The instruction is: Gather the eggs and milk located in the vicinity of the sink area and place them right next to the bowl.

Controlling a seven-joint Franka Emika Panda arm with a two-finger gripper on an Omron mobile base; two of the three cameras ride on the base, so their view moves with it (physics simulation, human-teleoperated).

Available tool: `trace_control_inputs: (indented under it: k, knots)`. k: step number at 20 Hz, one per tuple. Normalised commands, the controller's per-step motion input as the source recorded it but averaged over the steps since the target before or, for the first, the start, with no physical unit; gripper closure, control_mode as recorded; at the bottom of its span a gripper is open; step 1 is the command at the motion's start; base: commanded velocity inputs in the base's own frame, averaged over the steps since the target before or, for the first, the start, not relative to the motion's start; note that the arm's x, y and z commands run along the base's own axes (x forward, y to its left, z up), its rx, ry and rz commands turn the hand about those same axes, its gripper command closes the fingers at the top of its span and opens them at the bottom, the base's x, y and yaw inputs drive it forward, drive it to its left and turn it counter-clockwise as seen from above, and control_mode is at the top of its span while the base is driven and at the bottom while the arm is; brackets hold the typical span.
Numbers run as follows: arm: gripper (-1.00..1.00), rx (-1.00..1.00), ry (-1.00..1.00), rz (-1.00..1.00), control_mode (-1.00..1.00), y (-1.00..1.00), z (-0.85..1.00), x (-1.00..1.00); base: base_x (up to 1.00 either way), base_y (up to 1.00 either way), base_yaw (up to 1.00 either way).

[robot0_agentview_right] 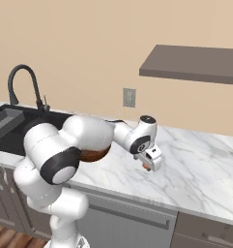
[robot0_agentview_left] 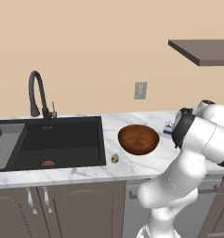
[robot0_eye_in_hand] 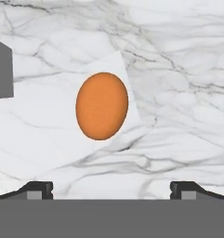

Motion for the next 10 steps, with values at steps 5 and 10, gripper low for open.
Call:
trace_control_inputs:
  k: [5,10]
  knots:
    - [-1.00,0.00,0.00,0.00,-1.00,-0.08,-0.13,0.19,0.00,0.00,0.00]
    - [-1.00,0.00,0.00,0.00,-1.00,-0.08,-0.12,0.21,0.00,0.00,0.00]
